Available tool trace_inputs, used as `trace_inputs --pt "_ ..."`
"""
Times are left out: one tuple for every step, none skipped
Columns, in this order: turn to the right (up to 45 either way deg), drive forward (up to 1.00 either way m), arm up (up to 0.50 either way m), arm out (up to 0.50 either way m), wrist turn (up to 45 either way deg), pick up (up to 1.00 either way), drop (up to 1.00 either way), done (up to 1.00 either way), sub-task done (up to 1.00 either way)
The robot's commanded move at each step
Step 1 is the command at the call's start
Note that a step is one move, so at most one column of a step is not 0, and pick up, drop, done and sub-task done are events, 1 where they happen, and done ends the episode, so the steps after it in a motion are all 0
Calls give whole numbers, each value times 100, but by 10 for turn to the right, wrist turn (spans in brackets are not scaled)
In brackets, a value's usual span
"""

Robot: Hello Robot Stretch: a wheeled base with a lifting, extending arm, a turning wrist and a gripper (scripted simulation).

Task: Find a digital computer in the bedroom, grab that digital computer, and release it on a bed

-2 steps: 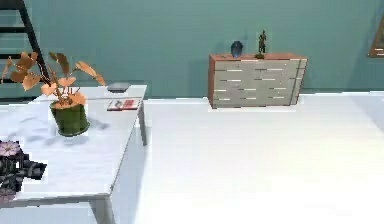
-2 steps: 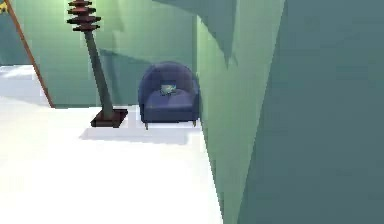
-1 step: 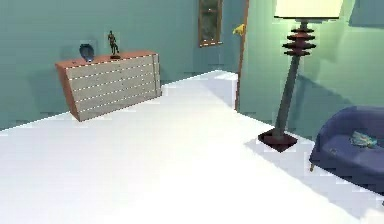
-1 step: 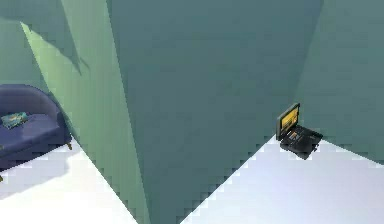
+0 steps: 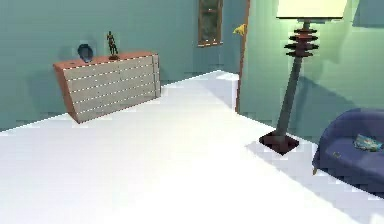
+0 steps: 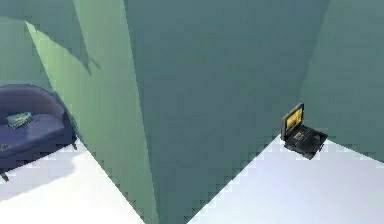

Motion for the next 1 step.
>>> trace_inputs --pt "0 100 0 0 0 0 0 0 0"
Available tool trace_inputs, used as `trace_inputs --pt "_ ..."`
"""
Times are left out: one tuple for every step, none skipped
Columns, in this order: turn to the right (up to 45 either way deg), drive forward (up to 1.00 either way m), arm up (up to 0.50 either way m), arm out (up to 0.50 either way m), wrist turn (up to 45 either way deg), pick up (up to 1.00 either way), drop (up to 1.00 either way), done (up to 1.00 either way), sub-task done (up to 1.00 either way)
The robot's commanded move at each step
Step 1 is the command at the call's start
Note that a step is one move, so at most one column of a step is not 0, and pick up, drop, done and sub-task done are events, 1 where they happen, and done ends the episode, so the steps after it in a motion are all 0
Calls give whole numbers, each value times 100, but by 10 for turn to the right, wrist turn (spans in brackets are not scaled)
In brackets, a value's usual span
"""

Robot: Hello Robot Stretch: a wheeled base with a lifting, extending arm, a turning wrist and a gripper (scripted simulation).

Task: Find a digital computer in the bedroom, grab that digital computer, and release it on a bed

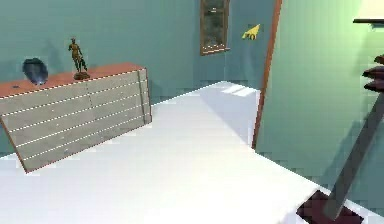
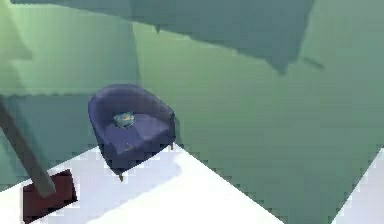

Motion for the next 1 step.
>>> trace_inputs --pt "0 100 0 0 0 0 0 0 0"
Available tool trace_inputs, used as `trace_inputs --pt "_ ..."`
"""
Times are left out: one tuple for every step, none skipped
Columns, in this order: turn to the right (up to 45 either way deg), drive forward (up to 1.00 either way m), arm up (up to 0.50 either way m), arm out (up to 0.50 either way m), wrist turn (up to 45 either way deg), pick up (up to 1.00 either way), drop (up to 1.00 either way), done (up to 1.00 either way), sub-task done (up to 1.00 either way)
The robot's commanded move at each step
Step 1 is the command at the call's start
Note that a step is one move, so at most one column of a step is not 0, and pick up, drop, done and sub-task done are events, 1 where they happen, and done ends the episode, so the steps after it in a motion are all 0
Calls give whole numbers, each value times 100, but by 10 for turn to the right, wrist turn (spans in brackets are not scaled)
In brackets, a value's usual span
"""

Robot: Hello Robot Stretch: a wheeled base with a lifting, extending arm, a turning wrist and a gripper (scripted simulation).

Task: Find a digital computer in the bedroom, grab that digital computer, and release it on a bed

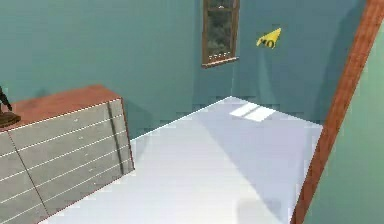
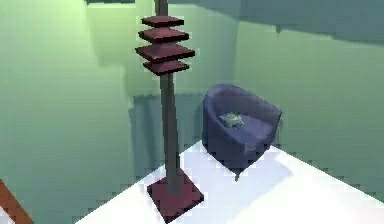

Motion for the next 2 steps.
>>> trace_inputs --pt "0 100 0 0 0 0 0 0 0" --pt "90 0 0 0 0 0 0 0 0"
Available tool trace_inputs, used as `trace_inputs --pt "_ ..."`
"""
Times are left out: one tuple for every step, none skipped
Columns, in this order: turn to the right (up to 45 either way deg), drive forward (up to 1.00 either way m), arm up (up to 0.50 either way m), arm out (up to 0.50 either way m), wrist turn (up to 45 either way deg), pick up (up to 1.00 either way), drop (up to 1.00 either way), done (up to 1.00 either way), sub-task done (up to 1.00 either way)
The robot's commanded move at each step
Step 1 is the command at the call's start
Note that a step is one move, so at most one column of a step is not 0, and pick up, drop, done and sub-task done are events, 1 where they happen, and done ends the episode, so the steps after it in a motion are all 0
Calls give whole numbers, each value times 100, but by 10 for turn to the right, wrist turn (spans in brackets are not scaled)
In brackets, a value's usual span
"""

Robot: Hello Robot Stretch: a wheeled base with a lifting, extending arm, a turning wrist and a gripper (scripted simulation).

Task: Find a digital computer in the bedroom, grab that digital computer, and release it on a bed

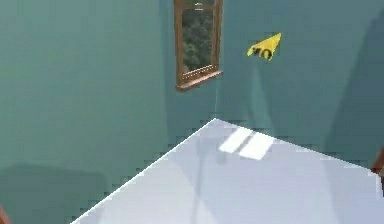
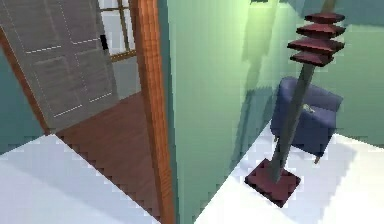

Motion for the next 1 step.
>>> trace_inputs --pt "0 20 0 0 0 0 0 0 0"
